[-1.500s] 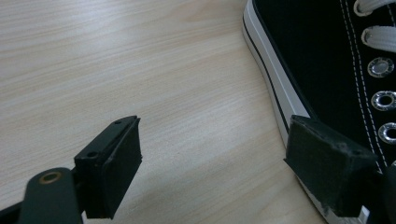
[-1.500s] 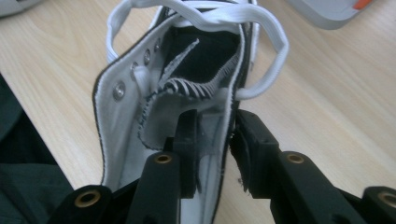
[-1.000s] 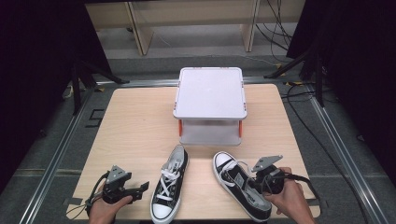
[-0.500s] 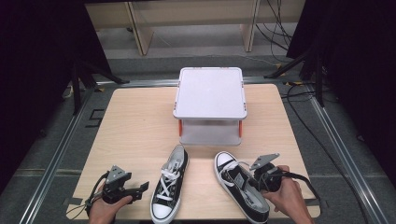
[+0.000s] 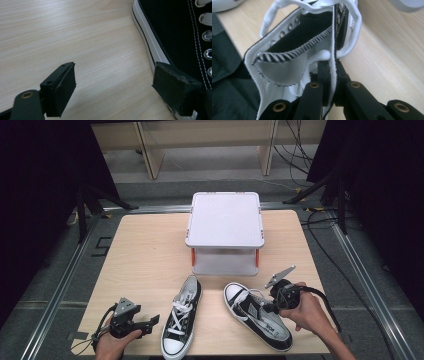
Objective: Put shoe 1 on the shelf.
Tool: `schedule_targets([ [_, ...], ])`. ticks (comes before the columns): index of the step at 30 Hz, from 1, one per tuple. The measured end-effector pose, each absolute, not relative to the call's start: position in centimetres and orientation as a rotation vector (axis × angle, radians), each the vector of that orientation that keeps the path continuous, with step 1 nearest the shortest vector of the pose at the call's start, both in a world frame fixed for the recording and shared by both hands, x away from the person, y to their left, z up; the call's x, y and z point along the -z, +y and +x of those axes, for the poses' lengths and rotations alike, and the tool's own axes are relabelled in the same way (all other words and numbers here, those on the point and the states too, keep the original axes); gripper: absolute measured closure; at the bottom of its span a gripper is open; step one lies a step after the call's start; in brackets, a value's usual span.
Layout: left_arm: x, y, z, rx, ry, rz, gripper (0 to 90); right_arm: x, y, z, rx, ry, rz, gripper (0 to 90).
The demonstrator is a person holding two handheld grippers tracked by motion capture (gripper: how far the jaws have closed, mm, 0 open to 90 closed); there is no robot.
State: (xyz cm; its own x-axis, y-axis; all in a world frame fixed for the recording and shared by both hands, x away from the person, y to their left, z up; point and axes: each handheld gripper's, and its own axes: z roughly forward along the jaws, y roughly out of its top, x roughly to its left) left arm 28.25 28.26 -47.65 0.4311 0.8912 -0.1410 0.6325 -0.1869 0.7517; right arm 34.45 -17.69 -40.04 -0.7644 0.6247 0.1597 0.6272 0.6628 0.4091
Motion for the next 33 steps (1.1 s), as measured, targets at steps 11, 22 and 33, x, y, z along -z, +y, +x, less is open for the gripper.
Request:
schedule_targets([
  [11,47.6,28.3,28.3,-0.435,1.286,1.92,17.7,36.1,-16.0,36.0,0.696,-2.842,-0.917,88.4],
  [22,47.6,28.3,28.3,-0.434,1.285,1.917,17.7,32.2,-15.1,37.2,0.72,-2.843,-0.909,88.4],
  [33,47.6,28.3,28.3,-0.433,1.288,1.922,17.8,29.0,-13.8,38.0,0.668,-2.86,-0.882,88.4],
])
